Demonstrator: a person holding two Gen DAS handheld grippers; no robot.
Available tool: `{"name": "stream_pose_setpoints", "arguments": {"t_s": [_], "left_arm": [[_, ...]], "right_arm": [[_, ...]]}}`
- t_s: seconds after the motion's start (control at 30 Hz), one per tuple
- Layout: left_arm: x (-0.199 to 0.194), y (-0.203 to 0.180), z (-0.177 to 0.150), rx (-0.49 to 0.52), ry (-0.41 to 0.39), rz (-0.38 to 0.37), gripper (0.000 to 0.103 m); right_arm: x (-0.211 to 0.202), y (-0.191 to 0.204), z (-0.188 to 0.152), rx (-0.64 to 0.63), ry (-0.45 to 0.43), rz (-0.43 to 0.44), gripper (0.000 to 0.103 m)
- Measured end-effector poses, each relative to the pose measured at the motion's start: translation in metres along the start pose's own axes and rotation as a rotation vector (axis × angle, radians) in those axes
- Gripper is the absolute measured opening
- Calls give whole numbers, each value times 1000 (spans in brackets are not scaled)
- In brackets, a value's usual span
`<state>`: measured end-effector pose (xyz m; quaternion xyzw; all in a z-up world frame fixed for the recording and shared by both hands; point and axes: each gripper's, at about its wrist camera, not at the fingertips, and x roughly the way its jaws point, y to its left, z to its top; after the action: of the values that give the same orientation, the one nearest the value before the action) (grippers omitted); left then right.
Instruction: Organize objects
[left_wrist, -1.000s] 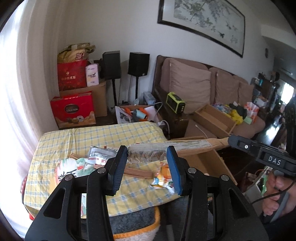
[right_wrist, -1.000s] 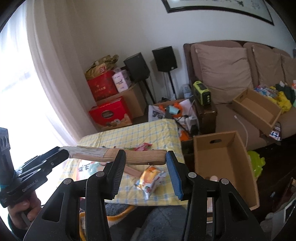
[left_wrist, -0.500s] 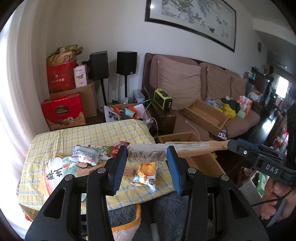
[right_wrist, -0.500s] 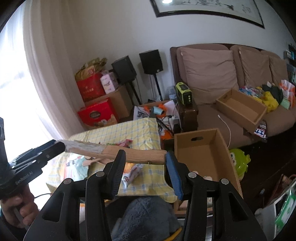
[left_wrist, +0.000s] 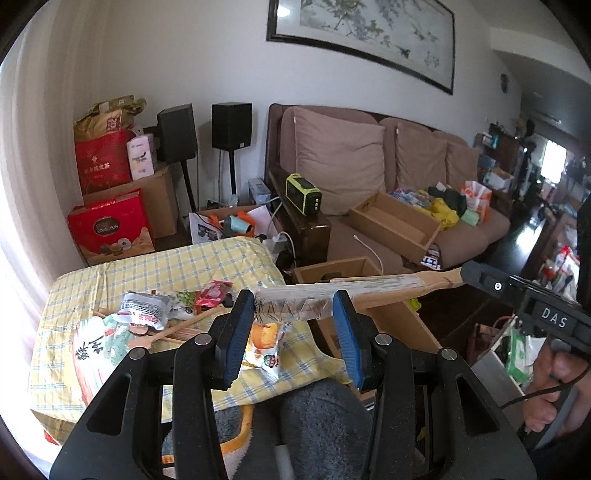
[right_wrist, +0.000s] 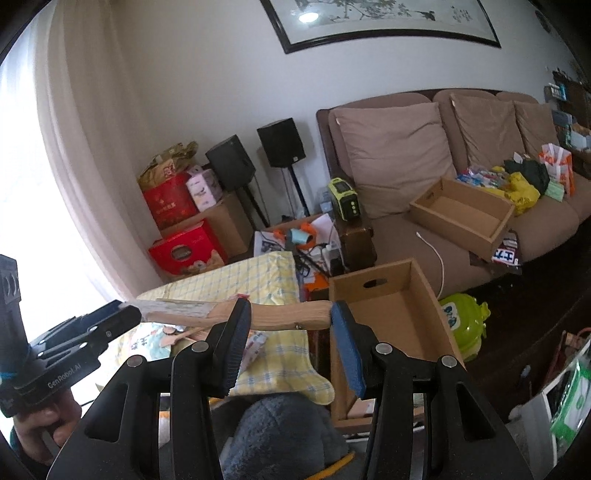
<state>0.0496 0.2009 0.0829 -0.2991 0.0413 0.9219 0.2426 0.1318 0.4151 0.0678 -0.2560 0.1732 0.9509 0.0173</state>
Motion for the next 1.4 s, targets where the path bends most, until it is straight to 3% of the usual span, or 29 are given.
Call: {"name": "stream_pose_setpoints", "arguments": {"t_s": [0.37, 0.83, 1.4], "left_arm": [[8, -19, 5, 26, 2, 33, 40], [31, -53, 14, 60, 5, -13, 40], [55, -60, 19, 53, 26, -17, 40]], "right_arm": [[16, -18, -14, 27, 33, -18, 47], [11, -58, -7, 91, 20, -57, 47], [15, -75, -9, 121, 33, -62, 47]]}}
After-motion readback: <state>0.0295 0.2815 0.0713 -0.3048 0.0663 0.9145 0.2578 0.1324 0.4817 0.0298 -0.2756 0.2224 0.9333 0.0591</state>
